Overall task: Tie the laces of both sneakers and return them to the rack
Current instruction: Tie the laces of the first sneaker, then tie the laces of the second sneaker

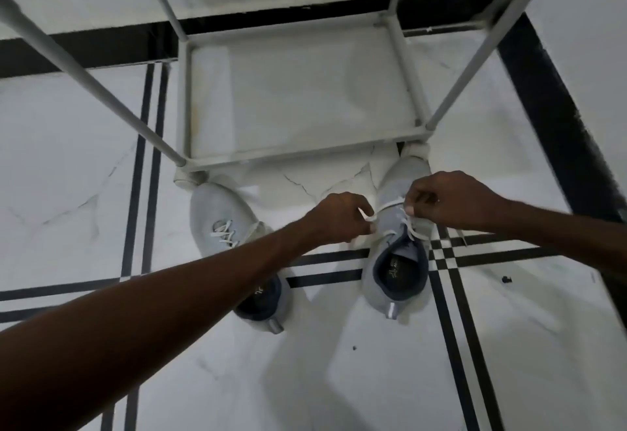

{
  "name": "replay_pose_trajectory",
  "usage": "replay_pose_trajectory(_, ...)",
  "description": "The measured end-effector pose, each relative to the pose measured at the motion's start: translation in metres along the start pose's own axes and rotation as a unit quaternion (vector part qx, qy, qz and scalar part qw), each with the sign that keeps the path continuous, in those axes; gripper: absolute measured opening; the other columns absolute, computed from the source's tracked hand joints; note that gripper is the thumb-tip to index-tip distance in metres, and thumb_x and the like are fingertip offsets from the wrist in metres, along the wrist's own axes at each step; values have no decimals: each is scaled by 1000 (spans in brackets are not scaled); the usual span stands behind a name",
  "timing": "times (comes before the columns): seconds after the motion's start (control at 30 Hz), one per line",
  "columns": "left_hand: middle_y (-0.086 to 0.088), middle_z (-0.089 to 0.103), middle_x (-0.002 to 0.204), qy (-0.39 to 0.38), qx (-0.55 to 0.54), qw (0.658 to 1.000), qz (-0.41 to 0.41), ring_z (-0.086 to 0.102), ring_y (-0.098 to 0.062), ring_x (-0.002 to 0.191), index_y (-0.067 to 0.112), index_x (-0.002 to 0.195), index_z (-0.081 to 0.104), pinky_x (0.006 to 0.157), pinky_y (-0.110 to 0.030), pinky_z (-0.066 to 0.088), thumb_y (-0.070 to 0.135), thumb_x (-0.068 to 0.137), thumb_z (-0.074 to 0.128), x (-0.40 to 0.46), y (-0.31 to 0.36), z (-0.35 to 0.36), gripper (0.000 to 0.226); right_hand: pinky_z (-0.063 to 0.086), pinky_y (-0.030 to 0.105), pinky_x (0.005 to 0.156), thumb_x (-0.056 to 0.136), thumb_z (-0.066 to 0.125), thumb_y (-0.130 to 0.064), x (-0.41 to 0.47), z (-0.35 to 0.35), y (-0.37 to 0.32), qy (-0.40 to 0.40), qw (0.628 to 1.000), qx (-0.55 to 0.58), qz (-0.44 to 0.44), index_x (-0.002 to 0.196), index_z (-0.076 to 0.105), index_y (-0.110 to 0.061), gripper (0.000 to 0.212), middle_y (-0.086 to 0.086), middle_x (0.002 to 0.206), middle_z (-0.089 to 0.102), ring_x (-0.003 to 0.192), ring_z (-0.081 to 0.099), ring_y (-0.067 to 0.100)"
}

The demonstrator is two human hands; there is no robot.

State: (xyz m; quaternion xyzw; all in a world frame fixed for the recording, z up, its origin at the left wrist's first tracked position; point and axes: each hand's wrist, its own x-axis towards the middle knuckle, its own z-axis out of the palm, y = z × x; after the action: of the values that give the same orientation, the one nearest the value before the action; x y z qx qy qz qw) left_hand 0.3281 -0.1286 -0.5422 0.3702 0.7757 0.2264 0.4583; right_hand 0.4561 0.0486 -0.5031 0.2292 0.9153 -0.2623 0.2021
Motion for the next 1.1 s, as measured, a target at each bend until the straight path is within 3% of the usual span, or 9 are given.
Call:
replay_pose_trajectory(0.1, -6, 65, 117, -12, 80, 997, 9, 63, -21, 103, 14, 126, 56, 84, -30, 50, 49, 75, 78, 16, 11, 34, 66, 49, 30, 74, 73, 73, -56, -17, 29, 34, 53, 995, 29, 83, 91, 66, -28, 34, -11, 85, 69, 82, 65, 13)
replay_pose_trajectory(0.2, -12, 59, 118, 44, 138, 989, 21, 58, -28, 106, 10, 126, 52, 84, -32, 44, 44, 72, 79, 19, 11, 58, 69, 52, 32, 78, 72, 73, -55, -19, 58, 39, 52, 982, 123, 130, 97, 65, -24, 40, -4, 93, 69, 84, 66, 17)
replay_pose_trajectory(0.37, -12, 63, 109, 96, 136, 986, 20, 60, -28, 98, 11, 115, 56, 74, -29, 41, 32, 75, 75, 7, 2, 54, 50, 47, 26, 77, 77, 73, -42, -15, 80, 17, 105, 977, 167, 78, 105, 68, -23, 34, -3, 96, 70, 89, 64, 14)
replay_pose_trajectory(0.6, -9, 66, 96, 197, 103, 974, -51, 61, -27, 86, 11, 98, 58, 68, -31, 41, 34, 73, 74, -33, -45, 37, 38, 49, 24, 73, 70, 79, -50, 0, 87, -38, 31, 984, 169, -43, 109, 64, -30, 46, -13, 99, 68, 84, 65, 7)
replay_pose_trajectory(0.73, -9, 66, 89, 221, 81, 971, -46, 60, -25, 80, 10, 91, 58, 66, -34, 45, 40, 76, 76, -45, -62, 34, 38, 53, 27, 71, 75, 78, -28, 11, 92, -54, 104, 976, 178, -67, 93, 70, -24, 21, -6, 90, 73, 80, 69, 14)
replay_pose_trajectory(0.8, -5, 67, 87, 208, 73, 974, -43, 61, -23, 79, 10, 90, 61, 69, -36, 48, 42, 75, 79, -50, -64, 25, 40, 53, 28, 67, 80, 74, -31, 14, 94, -54, 149, 965, 211, -45, 82, 71, -21, 11, -7, 79, 72, 72, 69, 13)
replay_pose_trajectory(0.9, 1, 72, 79, 171, 36, 983, -57, 69, -16, 71, 15, 87, 66, 71, -29, 51, 39, 79, 77, -55, -64, 7, 28, 59, 38, 69, 85, 70, -27, 18, 96, -47, 116, 949, 291, 26, 74, 69, -16, 16, 5, 74, 73, 70, 72, 23)
replay_pose_trajectory(1.03, -1, 75, 76, 161, 13, 986, -42, 64, -6, 54, 14, 87, 72, 66, -29, 57, 26, 85, 73, -52, -66, -5, 12, 61, 45, 65, 90, 54, -3, 15, 84, -38, 59, 814, 541, 205, 86, 61, 1, 10, 28, 87, 69, 67, 67, 35)
replay_pose_trajectory(1.1, 2, 75, 74, 172, 1, 984, -47, 67, -9, 57, 17, 87, 74, 67, -29, 59, 23, 82, 74, -47, -64, -7, 7, 61, 51, 74, 87, 57, -10, 16, 88, -26, 106, 837, 487, 225, 92, 62, -5, 8, 21, 93, 70, 70, 68, 30)
